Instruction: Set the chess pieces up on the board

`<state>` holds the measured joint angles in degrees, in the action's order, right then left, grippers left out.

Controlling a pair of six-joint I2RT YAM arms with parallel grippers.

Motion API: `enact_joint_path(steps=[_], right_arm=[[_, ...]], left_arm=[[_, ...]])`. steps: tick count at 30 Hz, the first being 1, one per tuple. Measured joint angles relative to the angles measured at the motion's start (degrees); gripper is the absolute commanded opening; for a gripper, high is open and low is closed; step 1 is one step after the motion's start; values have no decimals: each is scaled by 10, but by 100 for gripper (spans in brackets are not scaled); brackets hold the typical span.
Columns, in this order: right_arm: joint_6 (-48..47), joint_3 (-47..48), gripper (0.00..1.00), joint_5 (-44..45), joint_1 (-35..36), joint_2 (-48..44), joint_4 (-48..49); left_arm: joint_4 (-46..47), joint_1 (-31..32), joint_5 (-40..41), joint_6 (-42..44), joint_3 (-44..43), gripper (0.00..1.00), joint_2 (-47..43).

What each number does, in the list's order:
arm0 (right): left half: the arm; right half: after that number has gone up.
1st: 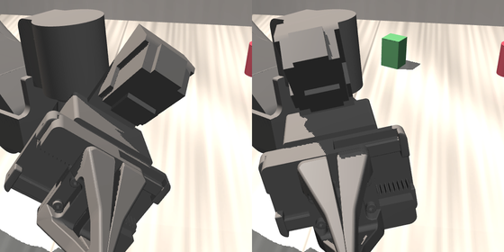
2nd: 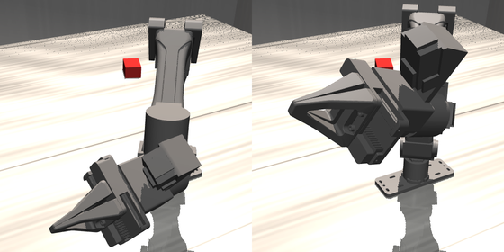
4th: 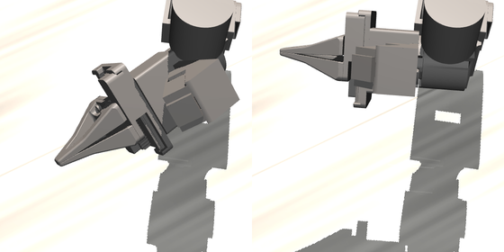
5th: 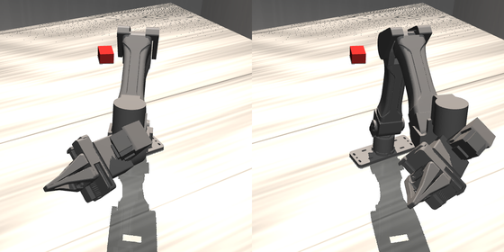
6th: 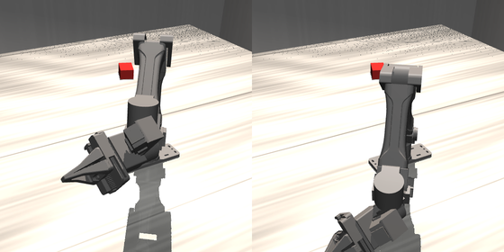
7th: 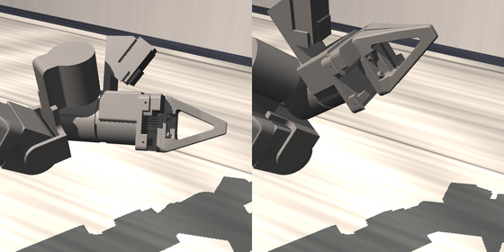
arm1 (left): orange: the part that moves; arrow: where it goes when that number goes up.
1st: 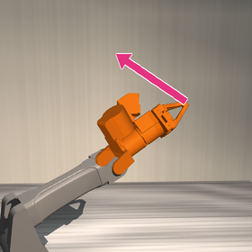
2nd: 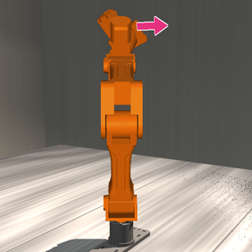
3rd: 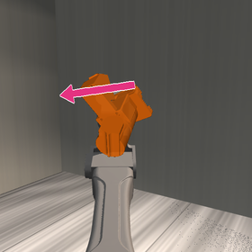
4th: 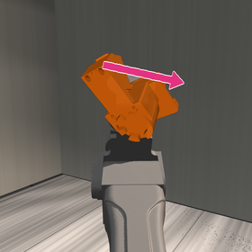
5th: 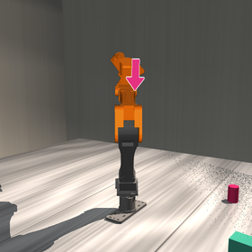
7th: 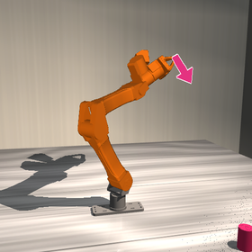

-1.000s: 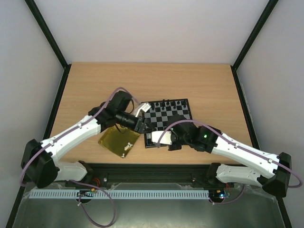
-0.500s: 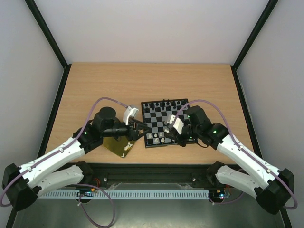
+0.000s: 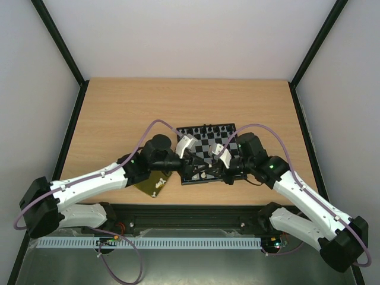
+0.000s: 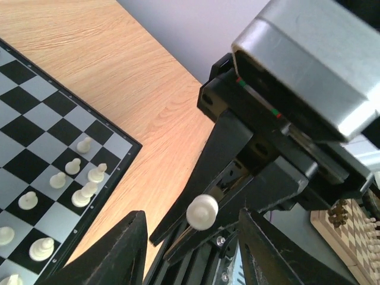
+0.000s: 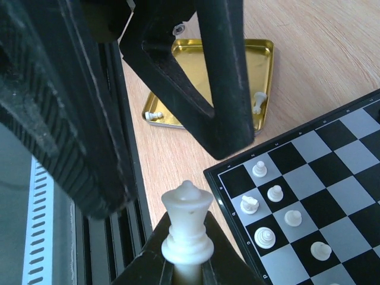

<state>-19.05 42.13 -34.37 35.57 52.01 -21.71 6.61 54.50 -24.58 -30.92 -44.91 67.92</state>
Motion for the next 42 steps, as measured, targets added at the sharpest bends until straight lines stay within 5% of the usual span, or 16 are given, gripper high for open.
enact_joint_path(steps=[25, 27, 33, 42], right_arm=[[-2, -6, 11, -12, 0, -6, 0], [-2, -6, 16, -12, -1, -6, 0], [6, -7, 56, 1, -6, -9, 5], [31, -7, 64, 7, -87, -21, 11]], left_arm=[[30, 11, -21, -4, -20, 6, 43], [30, 11, -19, -4, -20, 5, 43], [7, 12, 2, 8, -24, 5, 38], [-133, 2, 127, 47, -76, 5, 0]])
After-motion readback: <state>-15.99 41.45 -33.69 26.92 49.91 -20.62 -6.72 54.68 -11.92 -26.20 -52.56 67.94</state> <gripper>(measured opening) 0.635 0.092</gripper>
